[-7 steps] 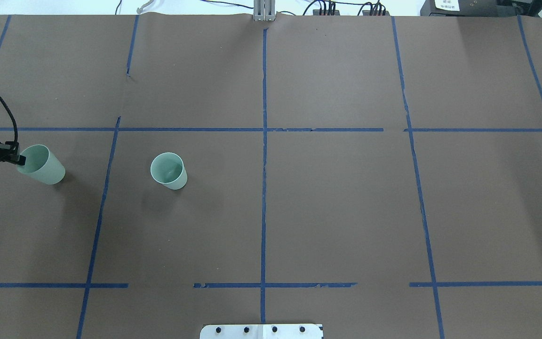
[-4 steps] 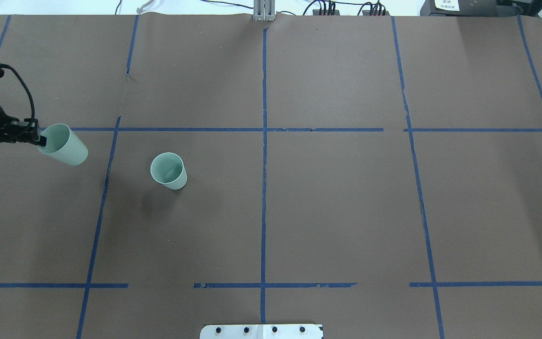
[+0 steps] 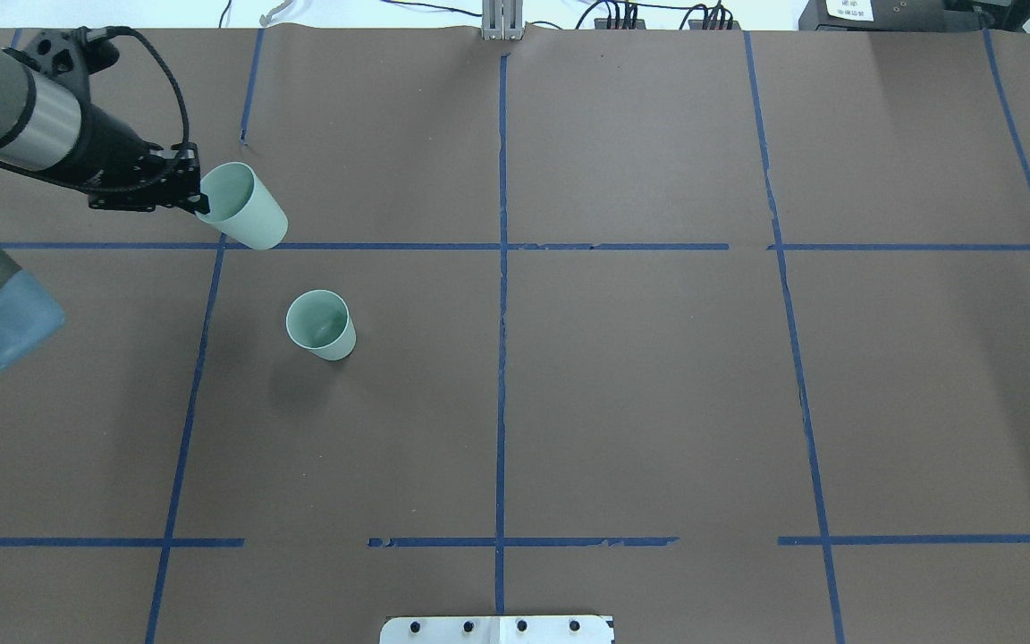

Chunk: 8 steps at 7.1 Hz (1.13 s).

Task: Stack cups
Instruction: 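Lift the green cup with the left gripper and carry it over the other cup, then lower the held cup into the other green cup and open the left gripper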

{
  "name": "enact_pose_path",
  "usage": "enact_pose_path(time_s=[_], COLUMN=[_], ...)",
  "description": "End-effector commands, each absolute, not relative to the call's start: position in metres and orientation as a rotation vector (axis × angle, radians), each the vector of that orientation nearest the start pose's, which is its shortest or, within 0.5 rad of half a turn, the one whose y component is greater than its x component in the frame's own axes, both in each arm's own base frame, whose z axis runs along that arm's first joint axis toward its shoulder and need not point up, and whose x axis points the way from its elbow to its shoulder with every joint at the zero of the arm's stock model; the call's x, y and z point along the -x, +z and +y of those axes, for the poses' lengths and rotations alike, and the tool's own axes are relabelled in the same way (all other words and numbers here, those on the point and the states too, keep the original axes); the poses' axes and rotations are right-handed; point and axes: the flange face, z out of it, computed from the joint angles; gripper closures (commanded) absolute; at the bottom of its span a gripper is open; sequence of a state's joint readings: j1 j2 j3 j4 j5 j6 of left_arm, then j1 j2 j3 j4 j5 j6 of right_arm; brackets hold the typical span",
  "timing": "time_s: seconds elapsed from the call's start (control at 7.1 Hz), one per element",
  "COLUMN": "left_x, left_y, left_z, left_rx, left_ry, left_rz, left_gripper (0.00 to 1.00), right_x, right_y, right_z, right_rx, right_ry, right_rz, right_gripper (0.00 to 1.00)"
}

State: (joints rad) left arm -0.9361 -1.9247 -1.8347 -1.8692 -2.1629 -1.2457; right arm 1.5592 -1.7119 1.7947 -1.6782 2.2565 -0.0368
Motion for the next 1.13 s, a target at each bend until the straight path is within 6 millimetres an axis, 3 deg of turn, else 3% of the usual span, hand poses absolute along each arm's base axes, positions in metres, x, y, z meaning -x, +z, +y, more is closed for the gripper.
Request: enact_pose_path(time_s=[0.0, 0.28, 0.42, 0.7, 0.85, 0.99], left_x=[-0.328, -0.351, -0.353, -0.337, -0.346, -0.368], left_y=[0.271, 0.275, 0.276, 0.259, 0.262, 0.263], left_z=[-0.499, -0.483, -0.477, -0.463, -0.459, -0.452], left_rx=[-0.068, -0.041, -0.022, 0.003, 0.008, -0.026], left_ry=[-0.256, -0.247, -0.266, -0.279, -0.271, -0.26], left_rz=[1.031, 0.991, 0.934, 0.891, 0.88, 0.853], left_gripper=[1.0, 1.0, 1.0, 1.0, 1.0, 1.0], right_x=[-0.065, -0.065, -0.066, -0.066, -0.065, -0.066], right_y=[0.63, 0.63, 0.63, 0.63, 0.63, 0.63], right_z=[-0.43, -0.43, -0.43, -0.43, -0.43, -0.43], right_rx=[0.015, 0.015, 0.015, 0.015, 0.015, 0.015], right_ry=[-0.039, -0.039, -0.037, -0.037, -0.039, -0.037], right_rz=[-0.686, -0.686, -0.686, -0.686, -0.686, -0.686], right_gripper=[0.0, 0.0, 0.0, 0.0, 0.0, 0.0])
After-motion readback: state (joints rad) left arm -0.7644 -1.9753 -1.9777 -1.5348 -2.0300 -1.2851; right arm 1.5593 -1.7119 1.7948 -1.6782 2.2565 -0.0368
